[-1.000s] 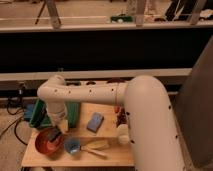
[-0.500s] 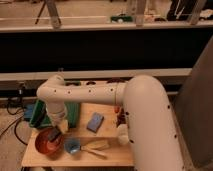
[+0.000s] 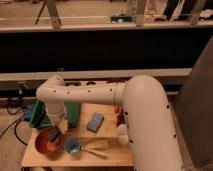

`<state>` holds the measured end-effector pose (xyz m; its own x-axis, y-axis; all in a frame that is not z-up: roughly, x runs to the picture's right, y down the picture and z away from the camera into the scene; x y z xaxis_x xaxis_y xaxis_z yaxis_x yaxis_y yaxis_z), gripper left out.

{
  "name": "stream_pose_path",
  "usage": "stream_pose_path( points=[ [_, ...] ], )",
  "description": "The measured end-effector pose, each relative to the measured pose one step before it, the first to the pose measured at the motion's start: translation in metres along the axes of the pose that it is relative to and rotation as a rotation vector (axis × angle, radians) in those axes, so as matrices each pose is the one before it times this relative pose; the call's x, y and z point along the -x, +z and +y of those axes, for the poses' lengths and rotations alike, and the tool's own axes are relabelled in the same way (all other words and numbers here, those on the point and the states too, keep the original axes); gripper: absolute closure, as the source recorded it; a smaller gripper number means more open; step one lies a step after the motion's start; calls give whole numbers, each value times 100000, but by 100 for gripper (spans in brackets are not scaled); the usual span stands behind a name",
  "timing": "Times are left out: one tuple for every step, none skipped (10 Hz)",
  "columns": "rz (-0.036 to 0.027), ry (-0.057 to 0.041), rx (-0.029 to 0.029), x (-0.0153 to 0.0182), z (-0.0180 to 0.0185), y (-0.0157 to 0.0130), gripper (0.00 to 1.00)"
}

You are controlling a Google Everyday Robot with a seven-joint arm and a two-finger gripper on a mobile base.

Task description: Wipe red bowl with eraser

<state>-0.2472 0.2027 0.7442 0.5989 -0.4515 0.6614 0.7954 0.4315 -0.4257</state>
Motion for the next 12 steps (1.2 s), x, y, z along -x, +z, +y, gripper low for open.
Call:
stream_pose_path(
  points=[
    [2859, -1846, 98, 443, -45, 130, 100],
    [5239, -2279, -734, 1191, -214, 212, 100],
    [2363, -1806, -1259, 1183, -285, 113, 100],
    [1107, -1810, -776, 108, 13, -65, 100],
    [-212, -2220, -1029, 140, -84, -171, 100],
    [-347, -2160, -917, 302, -194, -124, 100],
    [-220, -1192, -479, 108, -100, -19, 100],
    [-235, -1201, -624, 5, -105, 109, 100],
    [489, -1752, -829, -22, -109, 176, 100],
    [766, -1937, -901, 112, -177, 193, 100],
    [836, -1878, -756, 88, -126, 253, 100],
    [848, -1815, -634, -37, -53, 410, 100]
  ],
)
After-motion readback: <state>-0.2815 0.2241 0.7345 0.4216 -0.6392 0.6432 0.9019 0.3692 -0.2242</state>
